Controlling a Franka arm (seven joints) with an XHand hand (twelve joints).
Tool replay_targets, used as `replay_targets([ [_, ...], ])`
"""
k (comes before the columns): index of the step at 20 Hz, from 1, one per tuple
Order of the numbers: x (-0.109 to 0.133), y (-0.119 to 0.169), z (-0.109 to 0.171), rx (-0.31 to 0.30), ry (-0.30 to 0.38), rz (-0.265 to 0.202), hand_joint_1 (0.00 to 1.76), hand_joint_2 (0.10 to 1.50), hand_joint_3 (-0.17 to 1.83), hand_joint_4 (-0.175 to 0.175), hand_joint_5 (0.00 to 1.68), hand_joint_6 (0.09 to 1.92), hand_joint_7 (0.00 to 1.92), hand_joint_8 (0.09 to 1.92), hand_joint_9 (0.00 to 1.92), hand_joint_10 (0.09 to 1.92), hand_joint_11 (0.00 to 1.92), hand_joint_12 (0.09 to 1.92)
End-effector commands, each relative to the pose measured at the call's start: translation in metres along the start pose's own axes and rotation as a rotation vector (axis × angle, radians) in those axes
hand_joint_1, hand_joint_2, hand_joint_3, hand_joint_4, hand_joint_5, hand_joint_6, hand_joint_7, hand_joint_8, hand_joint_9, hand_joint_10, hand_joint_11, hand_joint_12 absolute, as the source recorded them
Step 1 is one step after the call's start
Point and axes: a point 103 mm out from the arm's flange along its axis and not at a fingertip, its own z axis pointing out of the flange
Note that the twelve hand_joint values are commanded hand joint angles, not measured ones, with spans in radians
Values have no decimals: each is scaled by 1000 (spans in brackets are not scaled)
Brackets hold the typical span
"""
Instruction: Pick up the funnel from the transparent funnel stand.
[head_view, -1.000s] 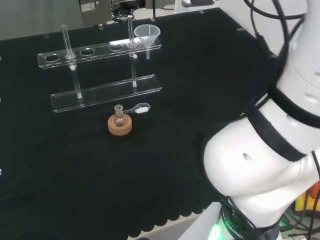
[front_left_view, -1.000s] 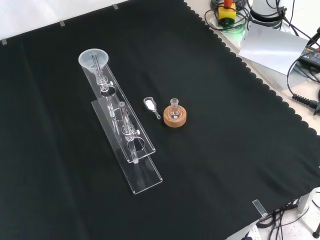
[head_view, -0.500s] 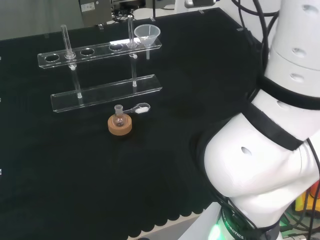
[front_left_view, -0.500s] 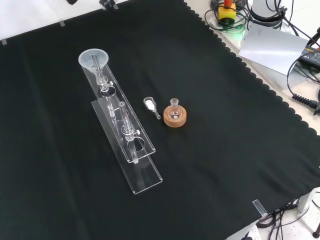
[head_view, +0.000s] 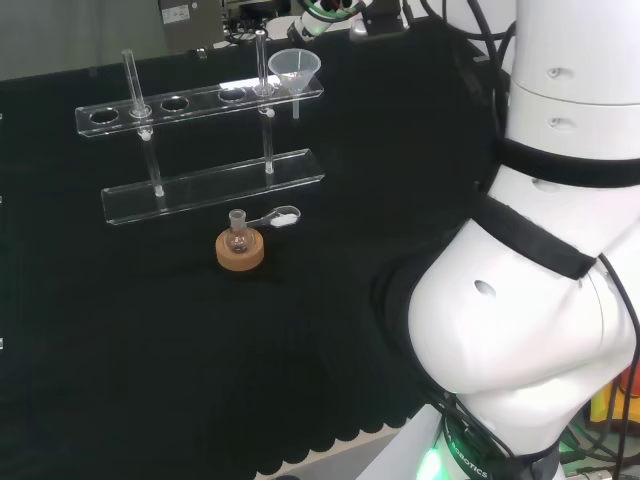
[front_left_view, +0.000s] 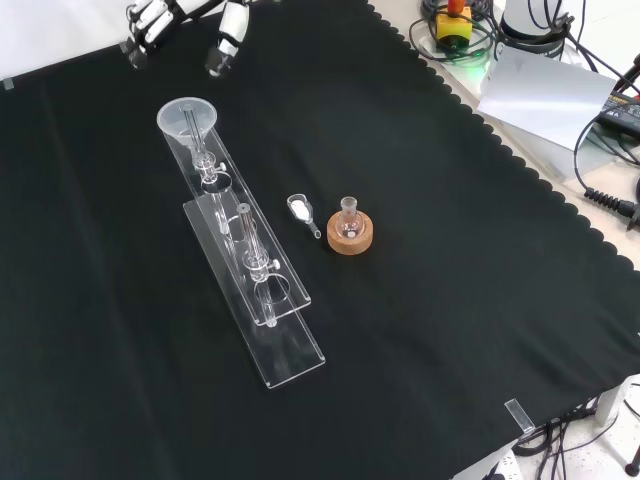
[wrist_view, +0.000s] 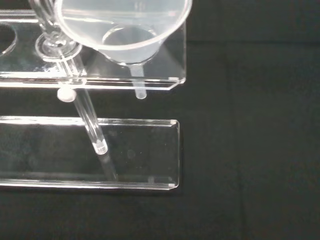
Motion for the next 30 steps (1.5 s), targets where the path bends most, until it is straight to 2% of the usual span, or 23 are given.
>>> replay_targets([
  [1, 14, 10, 7, 52, -52, -33, 510, 924, 232, -5, 171, 87, 0, 570, 259, 730, 82, 1446],
  [7, 21, 18, 15, 117, -100, -40, 538, 816, 327, 10, 91, 87, 0, 335, 146, 766, 71, 1465],
  [9, 23, 22, 17, 146, -125, -27, 546, 780, 353, 16, 61, 87, 0, 248, 84, 792, 69, 1480],
  [13, 26, 27, 20, 172, -147, -34, 564, 733, 379, 25, 23, 87, 0, 135, 31, 822, 78, 1507],
  [20, 31, 31, 22, 190, -214, -54, 597, 697, 395, 30, 36, 87, 4, 139, 47, 845, 125, 1525],
  [25, 32, 33, 23, 208, -242, -56, 615, 668, 447, 30, 88, 87, 0, 239, 85, 842, 153, 1518],
  [30, 34, 35, 24, 213, -277, -51, 631, 660, 459, 32, 95, 87, 0, 263, 98, 840, 166, 1516],
])
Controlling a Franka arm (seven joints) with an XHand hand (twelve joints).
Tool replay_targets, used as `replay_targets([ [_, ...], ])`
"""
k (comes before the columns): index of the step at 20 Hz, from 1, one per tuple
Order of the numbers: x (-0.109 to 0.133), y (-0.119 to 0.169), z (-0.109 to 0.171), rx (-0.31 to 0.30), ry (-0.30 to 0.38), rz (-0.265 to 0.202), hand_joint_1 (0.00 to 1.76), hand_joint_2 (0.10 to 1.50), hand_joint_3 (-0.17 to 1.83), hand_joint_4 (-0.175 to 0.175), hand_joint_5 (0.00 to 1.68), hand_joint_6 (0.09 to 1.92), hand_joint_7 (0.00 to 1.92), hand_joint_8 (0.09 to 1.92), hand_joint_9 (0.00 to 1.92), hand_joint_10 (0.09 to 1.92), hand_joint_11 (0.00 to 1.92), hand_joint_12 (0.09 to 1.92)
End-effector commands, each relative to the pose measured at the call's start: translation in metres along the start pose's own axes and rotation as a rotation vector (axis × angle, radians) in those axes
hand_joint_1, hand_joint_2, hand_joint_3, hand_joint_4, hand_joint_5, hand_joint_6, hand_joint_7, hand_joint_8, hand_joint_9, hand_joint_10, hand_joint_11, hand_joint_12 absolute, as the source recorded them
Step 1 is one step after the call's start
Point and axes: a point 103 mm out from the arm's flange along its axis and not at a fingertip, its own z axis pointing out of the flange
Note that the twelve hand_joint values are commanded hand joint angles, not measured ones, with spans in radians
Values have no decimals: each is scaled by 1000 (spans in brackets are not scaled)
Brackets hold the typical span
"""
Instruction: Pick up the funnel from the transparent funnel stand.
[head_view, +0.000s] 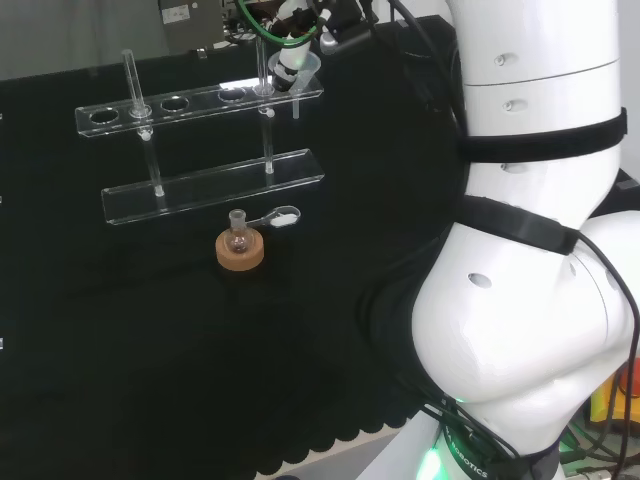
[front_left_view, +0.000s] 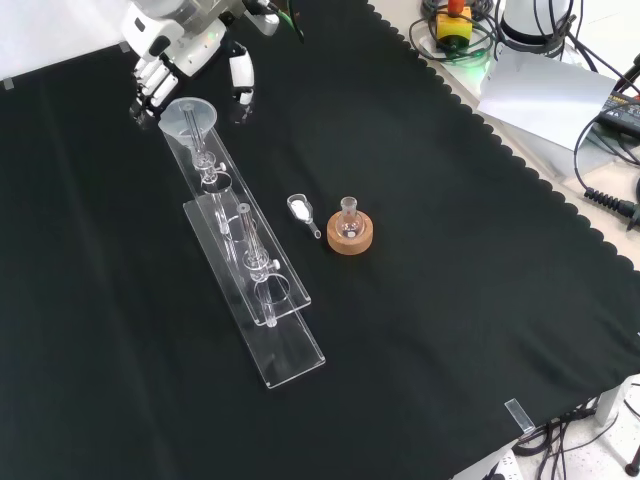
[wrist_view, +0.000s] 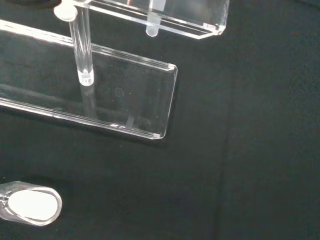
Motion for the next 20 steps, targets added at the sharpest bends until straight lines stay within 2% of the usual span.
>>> replay_targets([
  [1, 2, 2, 1, 9, -38, 8, 633, 660, 461, 33, 96, 87, 0, 267, 100, 839, 168, 1515],
  [12, -1, 10, 4, 45, -69, 18, 700, 658, 504, 51, 143, 87, 0, 330, 127, 825, 182, 1503],
  [20, -1, 13, 4, 42, -108, 21, 732, 656, 573, 51, 175, 87, 0, 386, 174, 793, 193, 1494],
])
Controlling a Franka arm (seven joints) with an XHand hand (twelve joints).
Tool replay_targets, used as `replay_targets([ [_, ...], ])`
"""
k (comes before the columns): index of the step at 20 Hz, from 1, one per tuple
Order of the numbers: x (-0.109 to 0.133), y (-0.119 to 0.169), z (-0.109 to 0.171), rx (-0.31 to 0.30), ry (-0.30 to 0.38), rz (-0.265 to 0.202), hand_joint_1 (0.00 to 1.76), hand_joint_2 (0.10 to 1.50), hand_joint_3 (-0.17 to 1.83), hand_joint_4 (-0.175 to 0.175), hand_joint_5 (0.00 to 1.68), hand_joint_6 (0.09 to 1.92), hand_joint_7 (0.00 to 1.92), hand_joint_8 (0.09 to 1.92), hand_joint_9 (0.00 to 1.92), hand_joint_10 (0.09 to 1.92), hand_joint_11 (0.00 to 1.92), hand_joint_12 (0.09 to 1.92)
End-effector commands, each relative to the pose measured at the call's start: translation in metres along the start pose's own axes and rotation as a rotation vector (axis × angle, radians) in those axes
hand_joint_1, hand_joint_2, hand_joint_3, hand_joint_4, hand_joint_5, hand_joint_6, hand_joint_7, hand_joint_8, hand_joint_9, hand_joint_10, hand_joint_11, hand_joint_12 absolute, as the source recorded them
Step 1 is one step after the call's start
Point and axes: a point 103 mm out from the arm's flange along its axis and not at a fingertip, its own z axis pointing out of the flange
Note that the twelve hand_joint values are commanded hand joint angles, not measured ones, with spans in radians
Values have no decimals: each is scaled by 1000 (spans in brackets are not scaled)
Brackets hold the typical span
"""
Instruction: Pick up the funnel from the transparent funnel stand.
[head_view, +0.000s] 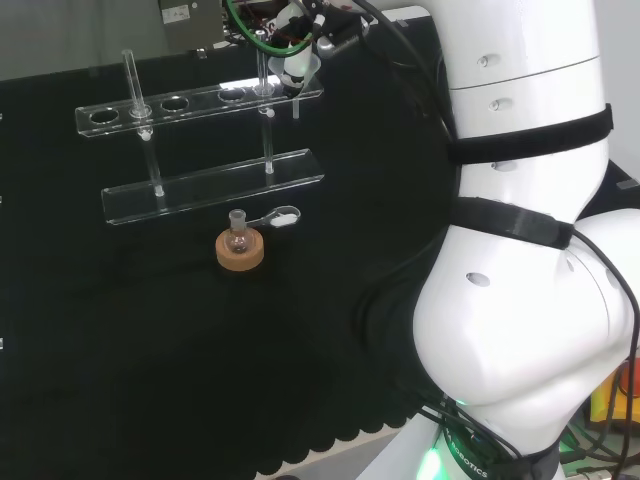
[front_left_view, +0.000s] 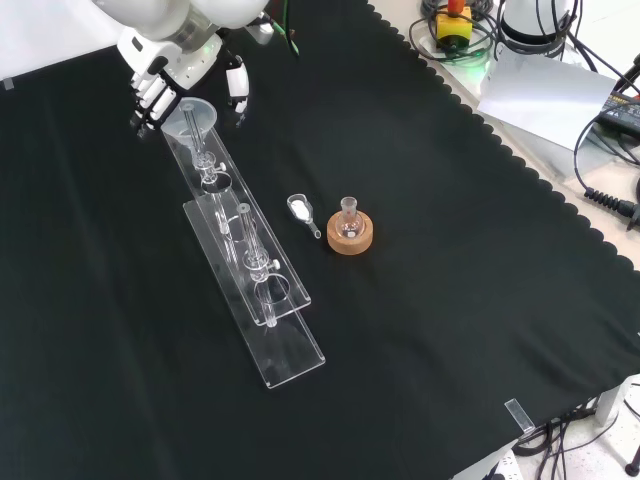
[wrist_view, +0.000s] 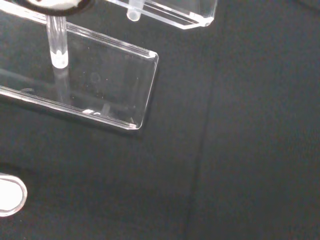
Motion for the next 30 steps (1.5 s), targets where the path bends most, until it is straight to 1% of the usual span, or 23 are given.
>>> replay_targets([
  [1, 0, 2, -1, 2, -20, 2, 735, 656, 580, 51, 177, 87, 0, 389, 179, 788, 193, 1493],
  [3, 0, 1, -1, -2, -15, 1, 739, 655, 590, 50, 181, 87, 0, 397, 186, 781, 194, 1492],
  [10, -2, 5, -1, 21, -25, -1, 747, 653, 615, 47, 192, 87, 1, 429, 214, 769, 193, 1489],
  [16, 0, 7, 1, 29, -47, 4, 752, 647, 640, 42, 221, 87, 2, 490, 289, 732, 188, 1484],
  [19, 1, 7, 1, 36, -44, 5, 754, 649, 645, 40, 239, 87, 16, 506, 311, 729, 185, 1482],
  [22, 2, 6, -1, 18, -52, 0, 758, 652, 653, 36, 260, 87, 48, 543, 380, 696, 190, 1475],
  [25, 4, 4, -4, -31, -76, -4, 772, 666, 659, 28, 318, 87, 140, 586, 520, 632, 222, 1447],
  [27, 4, 3, -6, -55, -83, 6, 794, 680, 664, 20, 385, 87, 246, 611, 649, 600, 272, 1413],
  [30, 4, 1, -11, -75, -108, 21, 834, 702, 674, 11, 468, 87, 359, 624, 779, 562, 354, 1377],
])
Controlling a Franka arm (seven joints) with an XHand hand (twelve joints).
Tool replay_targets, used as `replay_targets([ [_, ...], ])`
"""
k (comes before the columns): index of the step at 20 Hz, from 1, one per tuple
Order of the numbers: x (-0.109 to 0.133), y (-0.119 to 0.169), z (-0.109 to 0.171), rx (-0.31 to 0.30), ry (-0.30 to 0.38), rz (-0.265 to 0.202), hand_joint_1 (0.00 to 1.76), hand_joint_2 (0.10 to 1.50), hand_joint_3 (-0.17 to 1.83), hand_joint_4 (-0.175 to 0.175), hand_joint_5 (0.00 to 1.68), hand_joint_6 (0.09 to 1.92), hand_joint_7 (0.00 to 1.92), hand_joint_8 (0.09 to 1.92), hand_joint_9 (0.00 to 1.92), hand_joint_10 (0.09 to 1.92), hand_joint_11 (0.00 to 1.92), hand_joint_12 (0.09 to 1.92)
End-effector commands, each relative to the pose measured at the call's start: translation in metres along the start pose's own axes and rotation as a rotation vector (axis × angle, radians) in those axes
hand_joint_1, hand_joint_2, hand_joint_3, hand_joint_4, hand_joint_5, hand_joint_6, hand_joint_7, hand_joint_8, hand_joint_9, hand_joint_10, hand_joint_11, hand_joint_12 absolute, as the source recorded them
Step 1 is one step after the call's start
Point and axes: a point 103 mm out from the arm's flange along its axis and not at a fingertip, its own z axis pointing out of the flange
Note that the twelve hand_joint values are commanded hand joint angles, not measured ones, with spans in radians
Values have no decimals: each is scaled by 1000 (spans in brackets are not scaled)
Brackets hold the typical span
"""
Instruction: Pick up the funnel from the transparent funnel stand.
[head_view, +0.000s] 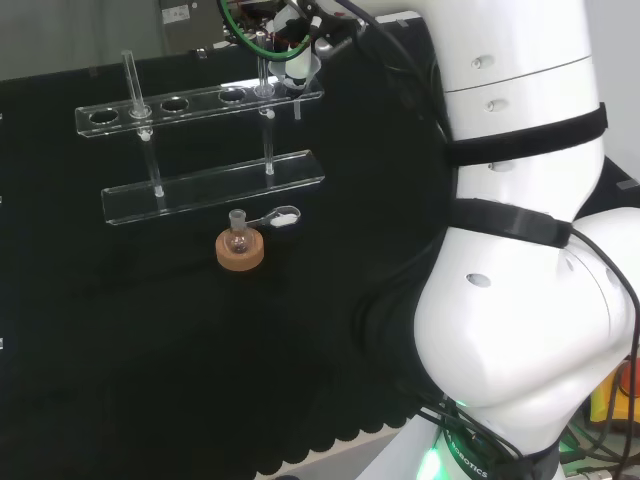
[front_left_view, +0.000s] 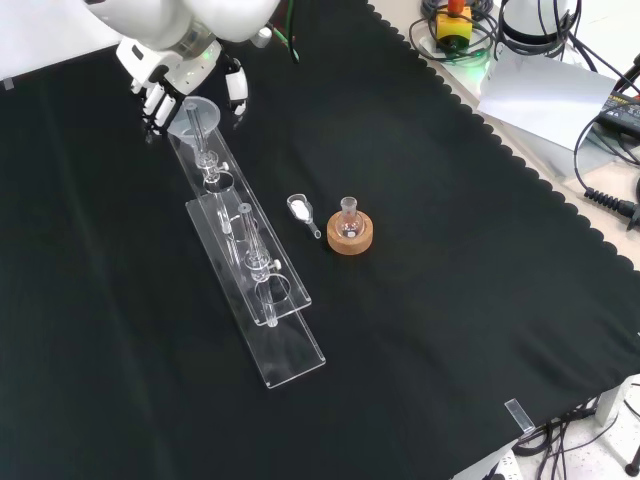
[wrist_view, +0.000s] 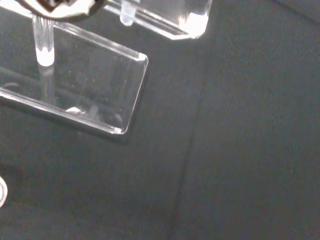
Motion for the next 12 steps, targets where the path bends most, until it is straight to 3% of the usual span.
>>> replay_targets([
  [1, 2, -5, -11, -77, -51, 23, 843, 706, 679, 10, 492, 87, 383, 625, 805, 551, 373, 1368],
  [12, -21, -35, -39, -111, -48, 72, 866, 717, 700, 6, 591, 94, 454, 628, 877, 520, 429, 1333],
])
